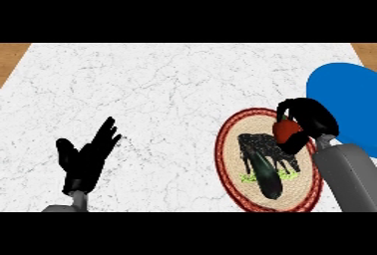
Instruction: Pick the bell pepper from the placemat and place it in the plate
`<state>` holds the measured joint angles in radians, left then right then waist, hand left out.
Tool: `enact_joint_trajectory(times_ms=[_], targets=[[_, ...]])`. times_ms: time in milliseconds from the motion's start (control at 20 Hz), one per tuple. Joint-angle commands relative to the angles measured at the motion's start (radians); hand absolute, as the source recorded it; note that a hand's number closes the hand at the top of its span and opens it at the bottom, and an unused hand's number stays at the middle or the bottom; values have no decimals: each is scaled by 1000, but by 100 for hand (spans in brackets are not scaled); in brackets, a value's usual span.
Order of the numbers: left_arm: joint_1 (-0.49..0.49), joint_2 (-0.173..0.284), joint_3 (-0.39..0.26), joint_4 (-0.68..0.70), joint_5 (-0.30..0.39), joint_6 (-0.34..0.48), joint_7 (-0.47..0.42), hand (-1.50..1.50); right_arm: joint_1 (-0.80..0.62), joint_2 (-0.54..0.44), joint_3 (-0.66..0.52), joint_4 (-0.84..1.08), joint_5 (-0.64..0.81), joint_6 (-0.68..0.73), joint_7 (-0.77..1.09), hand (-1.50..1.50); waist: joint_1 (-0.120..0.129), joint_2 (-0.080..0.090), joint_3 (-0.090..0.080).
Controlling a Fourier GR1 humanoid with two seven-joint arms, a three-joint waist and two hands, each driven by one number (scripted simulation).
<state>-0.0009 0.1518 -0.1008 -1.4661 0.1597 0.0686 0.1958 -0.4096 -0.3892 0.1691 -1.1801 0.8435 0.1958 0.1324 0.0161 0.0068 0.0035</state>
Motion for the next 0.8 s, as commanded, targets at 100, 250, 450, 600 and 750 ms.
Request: enact_joint_trajectory(times_ms=[100, 250, 450, 600, 750], targets=[[12, -5, -8, 0, 2, -2, 7, 0, -97, 34, -265, 116, 4, -158, 430, 150, 5, 28, -7], [6, -1, -21, -2, -5, -13, 11, 0, -195, 27, -330, 119, 85, -320, 601, 150, 48, 35, -8], [-26, -7, -43, -8, -18, -16, 16, 0, -309, -28, -361, 150, 255, -472, 822, 150, 96, 45, -11], [-40, -18, -62, -9, -18, -24, 24, 0, -372, -33, -383, 183, 375, -587, 991, 150, 119, 49, -9], [-63, -8, -66, -4, -24, -34, 31, 0, -429, -41, -397, 217, 501, -661, 1124, 150, 137, 56, -9]])
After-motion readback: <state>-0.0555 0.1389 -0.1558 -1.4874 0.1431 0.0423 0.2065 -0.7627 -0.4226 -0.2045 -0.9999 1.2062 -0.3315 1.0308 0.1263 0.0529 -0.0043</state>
